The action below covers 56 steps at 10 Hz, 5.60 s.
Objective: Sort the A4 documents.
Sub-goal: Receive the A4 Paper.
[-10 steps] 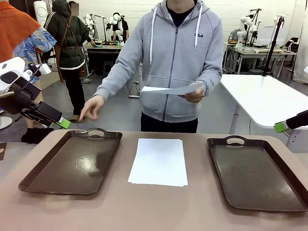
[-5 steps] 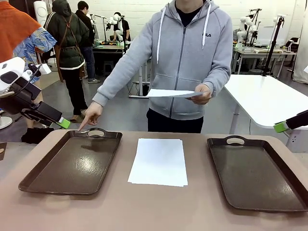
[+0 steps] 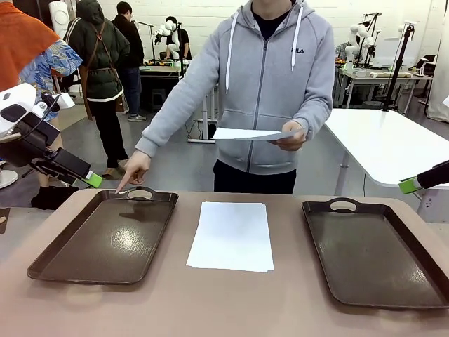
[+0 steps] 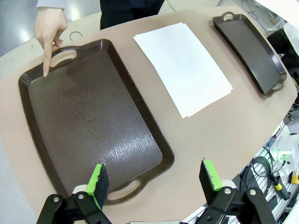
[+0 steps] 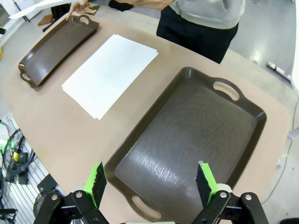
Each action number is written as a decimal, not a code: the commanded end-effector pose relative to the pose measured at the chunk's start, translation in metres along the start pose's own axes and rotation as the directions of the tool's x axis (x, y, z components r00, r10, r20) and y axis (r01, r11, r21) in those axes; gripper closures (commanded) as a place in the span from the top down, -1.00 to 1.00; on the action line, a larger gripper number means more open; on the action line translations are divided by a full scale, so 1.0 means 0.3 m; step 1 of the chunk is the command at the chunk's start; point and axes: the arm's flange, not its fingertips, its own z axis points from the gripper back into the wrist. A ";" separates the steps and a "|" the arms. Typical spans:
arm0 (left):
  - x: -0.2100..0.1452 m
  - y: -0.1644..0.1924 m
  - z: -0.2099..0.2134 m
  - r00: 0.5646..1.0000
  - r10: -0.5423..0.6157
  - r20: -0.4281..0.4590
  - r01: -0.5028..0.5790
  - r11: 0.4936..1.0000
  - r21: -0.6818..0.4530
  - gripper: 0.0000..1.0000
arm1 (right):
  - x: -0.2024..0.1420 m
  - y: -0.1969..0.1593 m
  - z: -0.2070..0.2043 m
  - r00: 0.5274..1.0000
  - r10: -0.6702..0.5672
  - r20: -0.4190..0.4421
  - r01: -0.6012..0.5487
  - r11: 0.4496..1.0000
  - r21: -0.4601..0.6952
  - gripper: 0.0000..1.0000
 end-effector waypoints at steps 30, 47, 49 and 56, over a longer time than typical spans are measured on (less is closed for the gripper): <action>0.765 0.087 -0.691 0.796 0.473 -0.379 -0.582 0.425 -0.694 1.00 | 0.001 0.002 -0.004 1.000 0.003 0.003 -0.003 1.000 0.010 1.00; 0.773 -0.013 -0.744 0.799 0.480 -0.362 -0.577 0.442 -0.687 -0.44 | 0.001 0.002 -0.004 1.000 0.003 0.003 -0.003 1.000 0.010 1.00; 0.774 -0.011 -0.739 0.801 0.483 -0.355 -0.573 0.443 -0.689 -0.84 | 0.001 0.002 -0.004 1.000 0.003 0.003 -0.003 1.000 0.010 1.00; 0.770 -0.008 -0.732 0.828 0.468 -0.308 -0.530 0.476 -0.702 -1.00 | 0.001 0.002 -0.004 1.000 0.003 0.003 -0.003 1.000 0.010 1.00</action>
